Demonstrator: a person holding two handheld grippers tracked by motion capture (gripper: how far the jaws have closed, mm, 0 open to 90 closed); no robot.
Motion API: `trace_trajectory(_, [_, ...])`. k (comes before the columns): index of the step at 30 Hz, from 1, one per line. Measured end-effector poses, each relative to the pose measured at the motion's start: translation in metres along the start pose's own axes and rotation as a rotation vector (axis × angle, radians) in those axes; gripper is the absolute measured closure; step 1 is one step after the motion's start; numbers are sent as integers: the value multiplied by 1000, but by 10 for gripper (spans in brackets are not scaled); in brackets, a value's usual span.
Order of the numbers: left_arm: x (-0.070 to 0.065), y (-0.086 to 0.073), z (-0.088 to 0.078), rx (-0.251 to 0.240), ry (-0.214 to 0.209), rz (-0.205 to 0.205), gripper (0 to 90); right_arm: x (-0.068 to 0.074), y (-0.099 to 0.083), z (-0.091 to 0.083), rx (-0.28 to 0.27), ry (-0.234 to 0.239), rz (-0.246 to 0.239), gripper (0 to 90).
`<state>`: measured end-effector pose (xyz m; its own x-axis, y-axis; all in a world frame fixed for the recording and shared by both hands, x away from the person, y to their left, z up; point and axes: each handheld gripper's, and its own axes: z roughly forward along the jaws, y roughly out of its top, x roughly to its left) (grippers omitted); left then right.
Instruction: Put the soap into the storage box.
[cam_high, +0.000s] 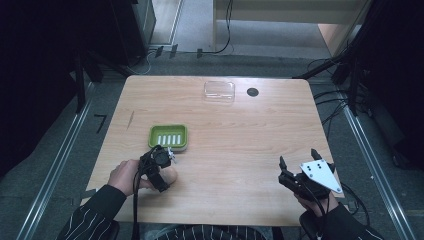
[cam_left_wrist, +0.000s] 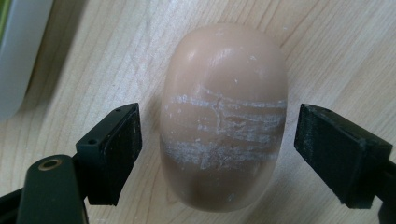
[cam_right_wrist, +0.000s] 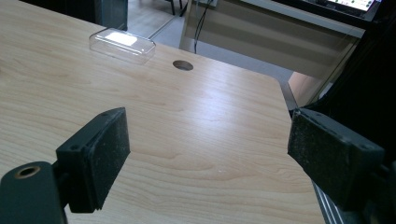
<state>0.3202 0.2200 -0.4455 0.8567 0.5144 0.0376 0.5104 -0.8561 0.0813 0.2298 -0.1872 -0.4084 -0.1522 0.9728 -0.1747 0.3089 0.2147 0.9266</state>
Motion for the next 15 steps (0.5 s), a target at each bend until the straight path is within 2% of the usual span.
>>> trace_trajectory(5, [0, 0, 0, -5, -19, 24, 198, 1, 0, 0, 1, 5, -13, 136])
trace_trajectory(7, [0, 1, 1, -1, -23, 27, 209, 1, 0, 0, 4, 3, -2, 136])
trace_trajectory(8, [0, 1, 1, 2, -27, 41, 223, 1, 0, 0, 4, 2, -1, 136])
trace_trajectory(13, [0, 3, 5, 15, -7, 47, 276, 1, 0, 0, 4, 1, -8, 136])
trace_trajectory(15, [2, 3, 7, 31, -12, 51, 301, 1, 0, 0, 4, 2, -8, 136])
